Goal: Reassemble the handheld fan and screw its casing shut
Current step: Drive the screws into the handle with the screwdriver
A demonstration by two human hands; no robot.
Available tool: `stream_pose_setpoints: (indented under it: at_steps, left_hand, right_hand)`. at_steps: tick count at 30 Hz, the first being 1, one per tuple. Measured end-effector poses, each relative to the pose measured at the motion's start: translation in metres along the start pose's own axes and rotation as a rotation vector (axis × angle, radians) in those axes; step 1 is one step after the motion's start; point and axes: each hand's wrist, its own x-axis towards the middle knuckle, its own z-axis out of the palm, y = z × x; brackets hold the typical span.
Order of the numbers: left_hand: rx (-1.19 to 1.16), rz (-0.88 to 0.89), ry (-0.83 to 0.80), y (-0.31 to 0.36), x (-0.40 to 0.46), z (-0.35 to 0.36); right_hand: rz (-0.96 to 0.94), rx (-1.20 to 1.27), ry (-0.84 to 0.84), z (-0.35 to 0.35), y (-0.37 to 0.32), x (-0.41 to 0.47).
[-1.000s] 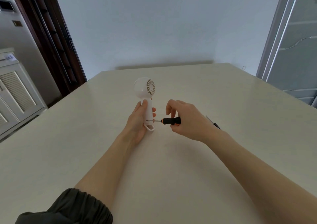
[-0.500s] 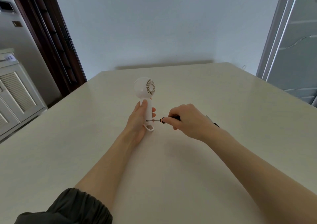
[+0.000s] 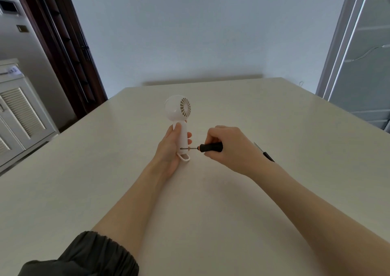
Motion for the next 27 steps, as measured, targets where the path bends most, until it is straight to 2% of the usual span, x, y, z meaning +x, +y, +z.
stream_pose_setpoints:
  at_steps: [8,20,27]
  left_hand:
    - [0.000,-0.004,0.002,0.0001,0.0003,0.0012]
    - [-0.009,-0.012,0.002,0.0011,0.0002,0.0024]
    - [0.014,-0.006,0.002,0.0014,-0.0011,0.0030]
  right_hand:
    - [0.078,0.030,-0.052,0.0044,0.0040,0.0049]
    - [-0.007,0.109,0.015,0.0023,0.0010,0.0025]
    - [0.082,0.117,-0.020,0.0004,0.0027,0.0071]
